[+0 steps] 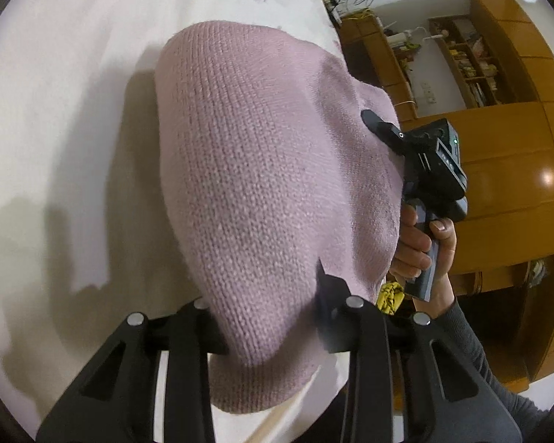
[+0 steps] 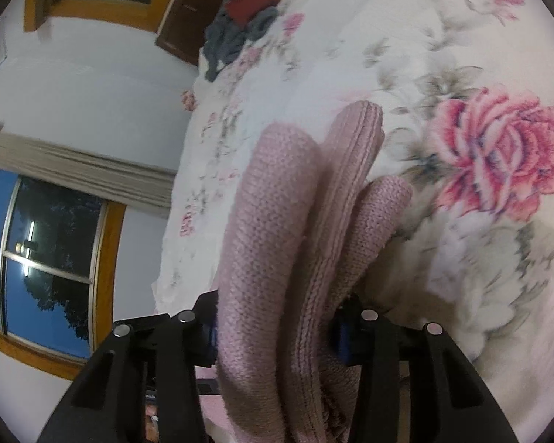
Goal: Fold small clothes
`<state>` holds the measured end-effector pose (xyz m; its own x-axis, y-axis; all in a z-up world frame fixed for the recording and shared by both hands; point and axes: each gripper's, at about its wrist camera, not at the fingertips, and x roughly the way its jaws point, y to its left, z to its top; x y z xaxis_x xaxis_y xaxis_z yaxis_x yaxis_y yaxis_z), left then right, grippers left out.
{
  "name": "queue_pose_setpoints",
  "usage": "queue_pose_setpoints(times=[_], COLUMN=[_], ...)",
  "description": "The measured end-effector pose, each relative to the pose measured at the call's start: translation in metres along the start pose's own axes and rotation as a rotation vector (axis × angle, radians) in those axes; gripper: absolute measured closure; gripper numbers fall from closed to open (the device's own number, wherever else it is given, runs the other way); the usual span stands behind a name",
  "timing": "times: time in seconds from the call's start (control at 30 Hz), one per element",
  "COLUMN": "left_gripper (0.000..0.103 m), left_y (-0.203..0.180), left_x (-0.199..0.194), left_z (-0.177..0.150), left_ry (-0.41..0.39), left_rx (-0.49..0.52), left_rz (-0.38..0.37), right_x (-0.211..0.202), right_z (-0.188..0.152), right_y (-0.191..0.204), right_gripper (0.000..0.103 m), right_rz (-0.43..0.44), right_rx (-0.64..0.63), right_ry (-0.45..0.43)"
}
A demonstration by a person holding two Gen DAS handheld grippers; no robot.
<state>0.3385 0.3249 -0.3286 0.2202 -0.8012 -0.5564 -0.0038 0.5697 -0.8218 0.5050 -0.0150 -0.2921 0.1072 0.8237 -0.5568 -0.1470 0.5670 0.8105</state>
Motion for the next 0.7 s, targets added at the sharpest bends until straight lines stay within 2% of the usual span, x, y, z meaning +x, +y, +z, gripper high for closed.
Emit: queue_pose_setpoints(times=[0.37,0.53,0.7], left_gripper=[0.073,0.073,0.073], left_y=[-0.002,0.014,0.040], left_x=[-0.090,-0.107,-0.106], left_z=[-0.060,-0.094,-0.130], left_ry=[-0.082,-0.101,-0.097], left_rx=[-0.012,-0.051,-0.094], left_rz=[0.032,0.037,0.046], right_x=[0.036,0.067,0.101], right_z=[-0.054,-0.088,-0.124], right_y=[0.078,0.093,0.084], right_gripper=[0.058,0.058,0.058], right_rz=[0.093,0.099,0.084], right_rx=[-0.046,-0.049,-0.032], right_ry=[0.058,0.109,0.176])
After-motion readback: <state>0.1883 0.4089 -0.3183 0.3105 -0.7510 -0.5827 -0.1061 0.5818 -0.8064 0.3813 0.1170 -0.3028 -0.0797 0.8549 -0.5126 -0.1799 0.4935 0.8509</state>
